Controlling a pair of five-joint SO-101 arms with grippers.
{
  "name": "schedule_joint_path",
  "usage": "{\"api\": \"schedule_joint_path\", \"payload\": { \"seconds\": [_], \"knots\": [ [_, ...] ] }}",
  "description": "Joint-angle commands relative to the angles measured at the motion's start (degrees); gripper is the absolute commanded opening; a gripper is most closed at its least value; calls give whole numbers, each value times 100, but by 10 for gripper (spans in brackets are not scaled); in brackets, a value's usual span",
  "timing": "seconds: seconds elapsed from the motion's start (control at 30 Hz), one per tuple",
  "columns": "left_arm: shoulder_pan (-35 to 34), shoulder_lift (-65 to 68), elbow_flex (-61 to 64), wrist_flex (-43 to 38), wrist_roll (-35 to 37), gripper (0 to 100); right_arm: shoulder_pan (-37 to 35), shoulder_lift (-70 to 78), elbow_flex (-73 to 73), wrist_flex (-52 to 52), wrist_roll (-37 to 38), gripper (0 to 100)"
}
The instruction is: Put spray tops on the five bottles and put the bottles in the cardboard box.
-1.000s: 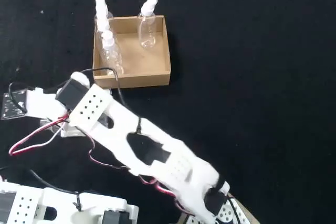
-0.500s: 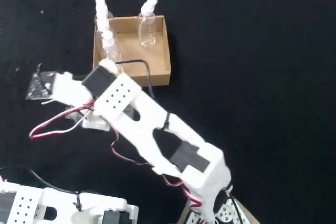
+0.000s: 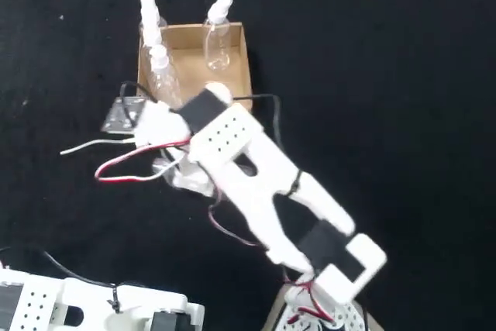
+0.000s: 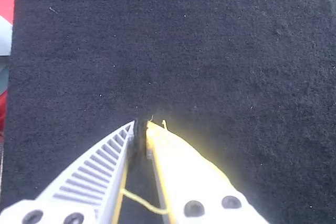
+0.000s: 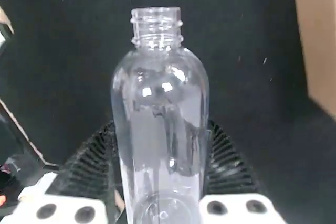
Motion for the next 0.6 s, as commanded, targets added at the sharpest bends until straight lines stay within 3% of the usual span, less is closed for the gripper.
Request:
{"api": "schedule_joint_path", "payload": {
  "seconds": [0.0,0.27,0.57],
  "knots": [
    [4,-88,-75,-97,0,30,334,-655,505,-167,-18,57],
    [4,-88,-75,-97,0,30,914,-1147,2246,-1116,396,57],
    [4,-88,-75,-97,9,30,932,-1121,3248,-1899,422,58]
  ]
}}
